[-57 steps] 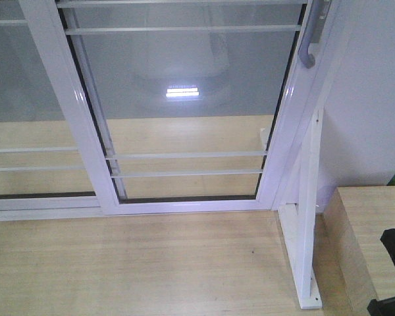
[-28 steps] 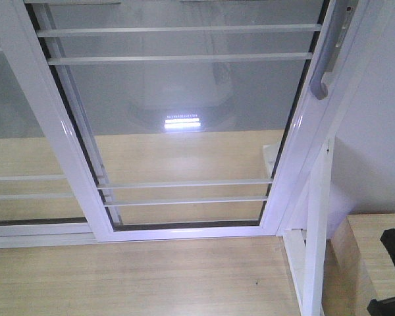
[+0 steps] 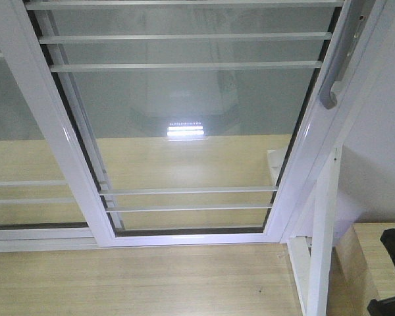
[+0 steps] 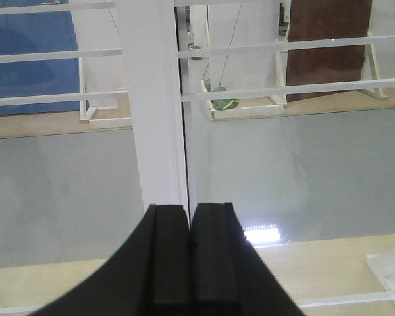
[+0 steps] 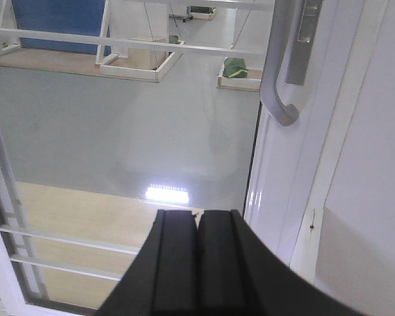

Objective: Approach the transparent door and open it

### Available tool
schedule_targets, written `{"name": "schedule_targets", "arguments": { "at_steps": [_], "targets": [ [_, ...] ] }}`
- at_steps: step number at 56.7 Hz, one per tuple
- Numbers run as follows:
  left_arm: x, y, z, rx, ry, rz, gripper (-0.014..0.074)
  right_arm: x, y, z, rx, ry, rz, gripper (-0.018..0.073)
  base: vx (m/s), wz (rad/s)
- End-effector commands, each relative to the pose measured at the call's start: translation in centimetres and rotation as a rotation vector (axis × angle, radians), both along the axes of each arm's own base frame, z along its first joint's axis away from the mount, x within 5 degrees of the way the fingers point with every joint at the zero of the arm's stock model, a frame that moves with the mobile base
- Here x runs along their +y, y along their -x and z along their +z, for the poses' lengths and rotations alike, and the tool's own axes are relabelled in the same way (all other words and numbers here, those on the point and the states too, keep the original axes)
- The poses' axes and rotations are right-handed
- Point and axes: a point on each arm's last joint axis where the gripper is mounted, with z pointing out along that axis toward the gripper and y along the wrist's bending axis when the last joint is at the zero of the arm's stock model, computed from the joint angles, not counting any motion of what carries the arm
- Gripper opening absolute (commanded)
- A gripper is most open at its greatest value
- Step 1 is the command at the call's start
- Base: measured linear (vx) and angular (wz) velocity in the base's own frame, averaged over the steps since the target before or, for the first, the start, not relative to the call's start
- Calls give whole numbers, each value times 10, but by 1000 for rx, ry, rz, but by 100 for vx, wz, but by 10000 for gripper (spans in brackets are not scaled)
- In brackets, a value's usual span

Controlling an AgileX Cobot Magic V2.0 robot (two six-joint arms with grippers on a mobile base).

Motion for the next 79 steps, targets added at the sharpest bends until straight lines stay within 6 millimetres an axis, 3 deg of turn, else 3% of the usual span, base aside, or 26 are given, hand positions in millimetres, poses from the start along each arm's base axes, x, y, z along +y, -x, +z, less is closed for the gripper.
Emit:
{"name": "schedule_targets", "arguments": {
  "at_steps": [1, 27, 38, 58, 71, 79],
  "targets": [
    [0, 0, 4, -82, 10, -4, -6, 0, -1, 7, -91, -10, 4, -1, -2, -3],
    [0, 0, 4, -82, 10, -4, -6, 0, -1, 6, -89, -9, 4, -1, 0, 0],
    [0, 0, 4, -82, 10, -4, -6, -2, 0, 1, -56, 111, -4, -1, 0, 0],
    [0, 0, 4, -83, 10, -4, -6, -3, 0, 0, -39, 117, -4, -1, 0, 0],
    [0, 0, 4, -83, 10, -4, -6, -3, -1, 5, -131, 285, 17, -1, 0, 0],
    [0, 0, 4, -83, 10, -4, -6, -2, -1, 12, -204, 289, 26, -1, 0, 0]
  ]
}}
